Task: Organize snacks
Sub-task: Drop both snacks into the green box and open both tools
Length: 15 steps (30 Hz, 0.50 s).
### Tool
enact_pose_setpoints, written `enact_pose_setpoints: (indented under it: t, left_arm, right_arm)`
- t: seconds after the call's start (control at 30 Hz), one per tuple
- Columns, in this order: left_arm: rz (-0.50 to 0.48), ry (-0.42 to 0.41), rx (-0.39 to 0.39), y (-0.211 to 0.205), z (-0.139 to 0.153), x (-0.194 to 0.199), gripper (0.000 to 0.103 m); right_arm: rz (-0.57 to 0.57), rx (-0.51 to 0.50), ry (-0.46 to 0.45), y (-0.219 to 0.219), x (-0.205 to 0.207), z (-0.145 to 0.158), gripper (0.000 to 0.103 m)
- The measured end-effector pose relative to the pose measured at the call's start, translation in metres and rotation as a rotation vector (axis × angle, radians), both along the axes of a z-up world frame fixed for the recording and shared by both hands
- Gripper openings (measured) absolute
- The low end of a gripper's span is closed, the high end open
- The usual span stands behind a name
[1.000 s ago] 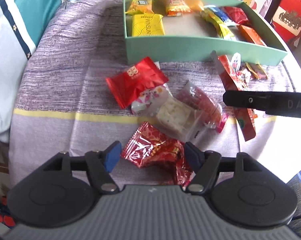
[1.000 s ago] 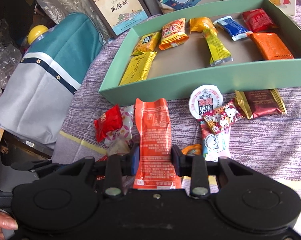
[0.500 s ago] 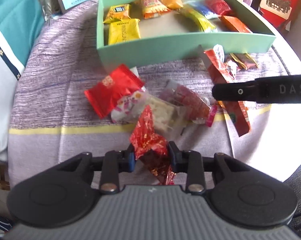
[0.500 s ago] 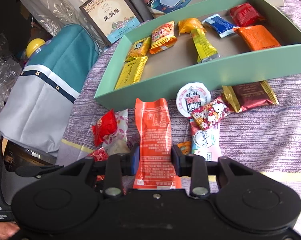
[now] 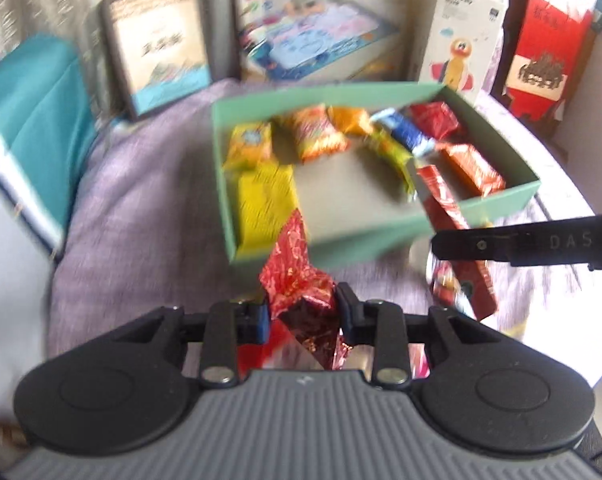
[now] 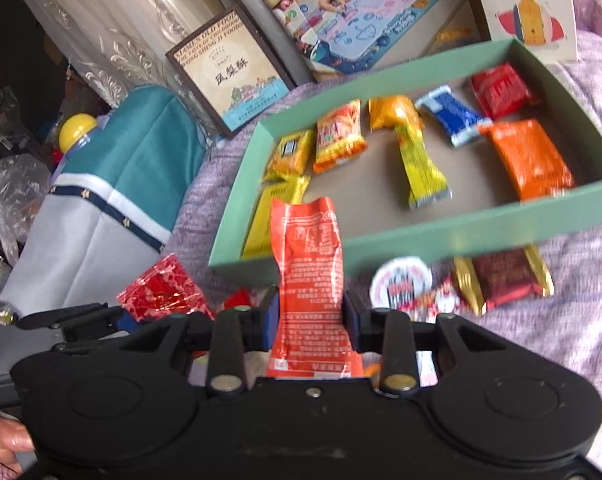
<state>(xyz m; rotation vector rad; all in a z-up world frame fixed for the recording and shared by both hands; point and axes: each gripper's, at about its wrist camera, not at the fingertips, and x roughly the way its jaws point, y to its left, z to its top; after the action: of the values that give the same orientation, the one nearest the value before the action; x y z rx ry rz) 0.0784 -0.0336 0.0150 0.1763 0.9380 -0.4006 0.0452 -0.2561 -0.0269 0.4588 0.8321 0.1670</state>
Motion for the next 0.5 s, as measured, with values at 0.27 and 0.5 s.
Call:
enact_pose_setpoints:
  t: [0.27,0.5]
  left_arm:
    - [-0.037,0.022,-0.071,-0.036,-0.006,0.082,0.032]
    - [-0.056,0.095,-0.069,-0.053,-0.041,0.123,0.032]
  right_arm:
    - [-0.096,-0.065,0.029,-0.012,0.083,0.009,0.032]
    - [-0.134,-0.094,0.105,-0.018,0.14,-0.017,0.033]
